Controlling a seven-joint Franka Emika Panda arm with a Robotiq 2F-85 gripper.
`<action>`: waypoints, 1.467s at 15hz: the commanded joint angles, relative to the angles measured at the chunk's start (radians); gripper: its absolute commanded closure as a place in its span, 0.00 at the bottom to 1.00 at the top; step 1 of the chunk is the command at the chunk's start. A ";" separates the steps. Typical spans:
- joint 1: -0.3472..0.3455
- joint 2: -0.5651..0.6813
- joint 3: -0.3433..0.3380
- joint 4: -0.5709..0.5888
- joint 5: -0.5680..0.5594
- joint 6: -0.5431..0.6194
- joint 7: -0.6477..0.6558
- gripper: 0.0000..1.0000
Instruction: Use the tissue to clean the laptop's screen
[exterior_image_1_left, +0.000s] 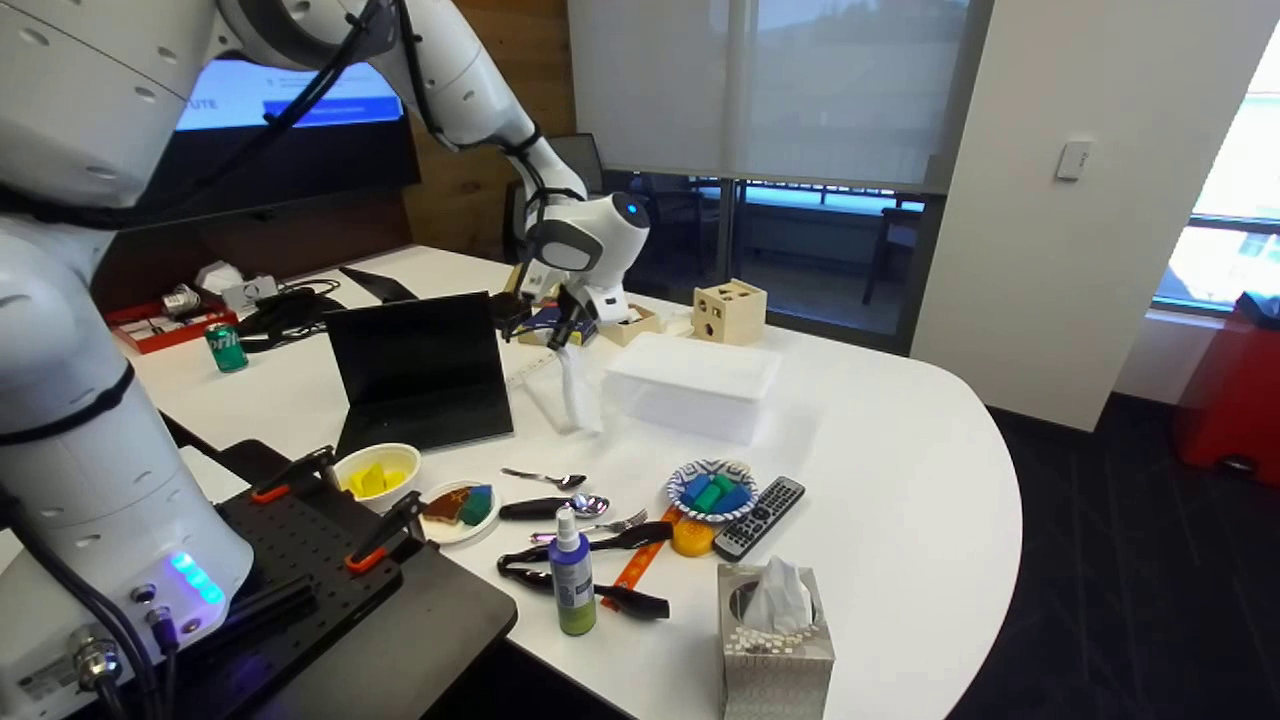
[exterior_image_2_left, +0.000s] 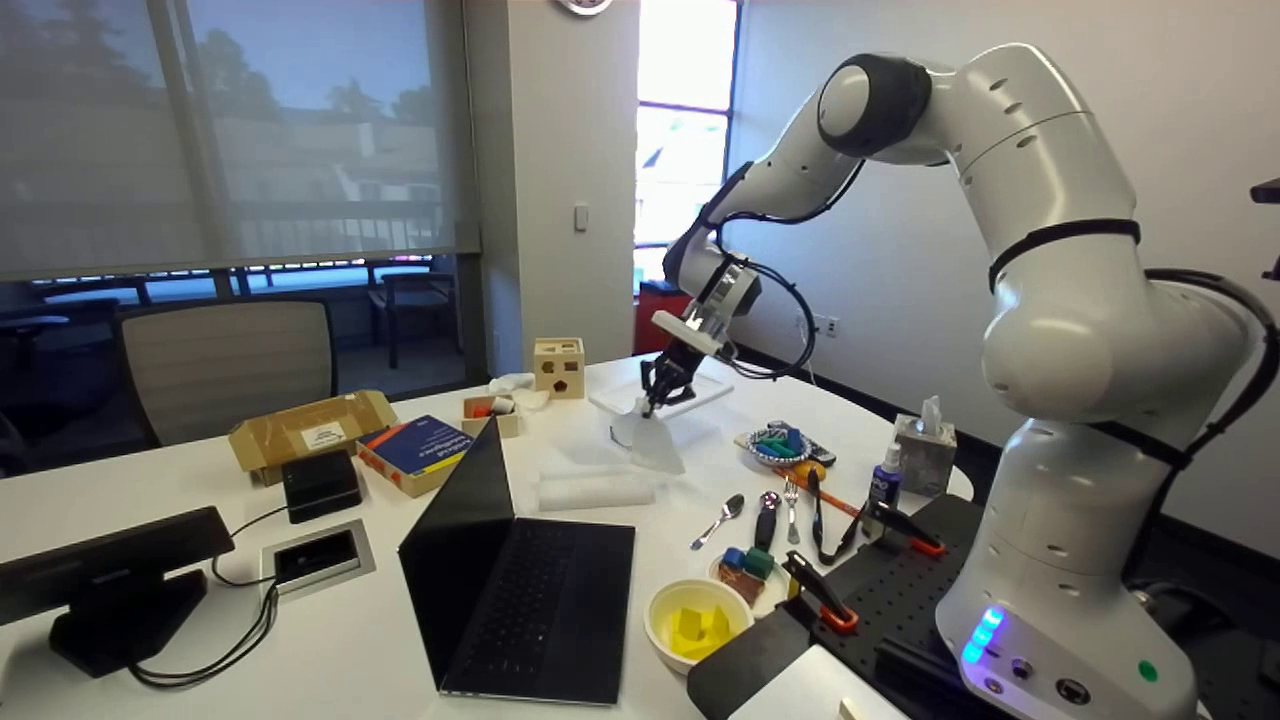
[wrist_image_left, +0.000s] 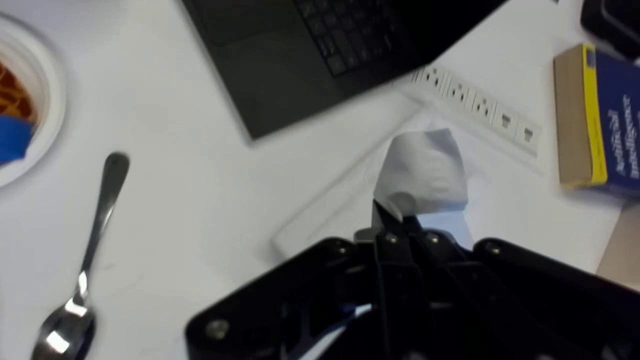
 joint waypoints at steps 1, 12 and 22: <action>0.091 -0.079 0.061 -0.062 0.095 -0.037 -0.107 1.00; 0.188 0.030 0.084 -0.030 0.146 0.030 -0.253 1.00; 0.334 0.135 0.215 -0.040 0.402 0.268 -0.575 1.00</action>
